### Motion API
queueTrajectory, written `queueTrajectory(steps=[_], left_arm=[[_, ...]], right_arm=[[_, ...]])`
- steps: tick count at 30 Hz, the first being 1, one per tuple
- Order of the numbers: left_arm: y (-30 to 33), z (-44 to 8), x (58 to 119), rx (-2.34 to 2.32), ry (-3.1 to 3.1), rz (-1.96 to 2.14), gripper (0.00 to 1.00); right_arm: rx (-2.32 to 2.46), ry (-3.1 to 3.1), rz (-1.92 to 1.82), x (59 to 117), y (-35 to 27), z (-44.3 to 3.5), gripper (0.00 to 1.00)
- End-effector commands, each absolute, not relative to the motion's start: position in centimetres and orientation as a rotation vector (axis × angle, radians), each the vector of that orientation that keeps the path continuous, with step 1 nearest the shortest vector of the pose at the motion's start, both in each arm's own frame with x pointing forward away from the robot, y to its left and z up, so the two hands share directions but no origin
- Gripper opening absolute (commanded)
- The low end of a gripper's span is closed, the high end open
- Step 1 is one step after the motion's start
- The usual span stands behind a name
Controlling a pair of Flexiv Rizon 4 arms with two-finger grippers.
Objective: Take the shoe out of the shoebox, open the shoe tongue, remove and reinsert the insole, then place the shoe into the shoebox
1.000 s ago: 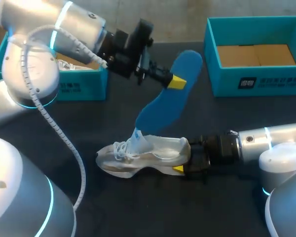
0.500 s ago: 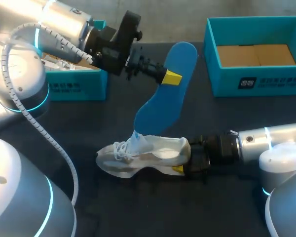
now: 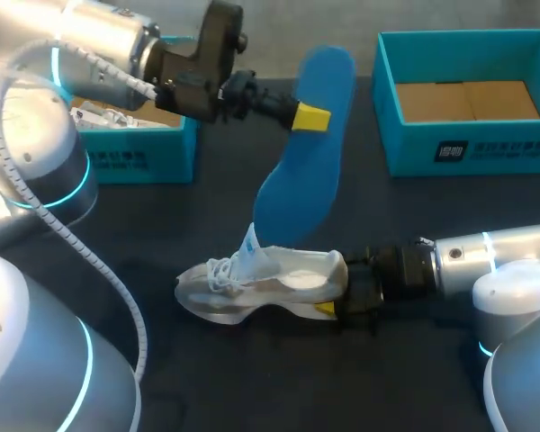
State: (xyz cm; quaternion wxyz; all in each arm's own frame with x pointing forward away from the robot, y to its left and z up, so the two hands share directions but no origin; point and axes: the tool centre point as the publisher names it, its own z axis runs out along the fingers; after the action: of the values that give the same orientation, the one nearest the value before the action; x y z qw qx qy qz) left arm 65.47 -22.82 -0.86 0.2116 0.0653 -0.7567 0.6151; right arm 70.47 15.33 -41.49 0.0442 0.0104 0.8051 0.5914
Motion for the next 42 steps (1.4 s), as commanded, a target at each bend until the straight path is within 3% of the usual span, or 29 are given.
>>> queueTrajectory(steps=[1, 15, 33, 42], left_arm=[[-20.5, 0.1, 64.0, 0.216, -2.068, 1.739, 0.0], [-17.4, 3.6, 62.3, 0.286, -2.041, 1.784, 0.0], [-18.2, 2.3, 62.0, 0.349, -1.932, 1.811, 0.0], [-18.3, 4.1, 60.4, 0.358, -1.94, 1.843, 0.0]], right_arm=[[0.033, 2.468, 1.799, 70.3, 15.5, -41.5, 0.0], [0.033, 2.468, 1.799, 70.3, 15.5, -41.5, 0.0], [0.033, 2.468, 1.799, 70.3, 15.5, -41.5, 0.0], [0.033, 2.468, 1.799, 70.3, 15.5, -41.5, 0.0]])
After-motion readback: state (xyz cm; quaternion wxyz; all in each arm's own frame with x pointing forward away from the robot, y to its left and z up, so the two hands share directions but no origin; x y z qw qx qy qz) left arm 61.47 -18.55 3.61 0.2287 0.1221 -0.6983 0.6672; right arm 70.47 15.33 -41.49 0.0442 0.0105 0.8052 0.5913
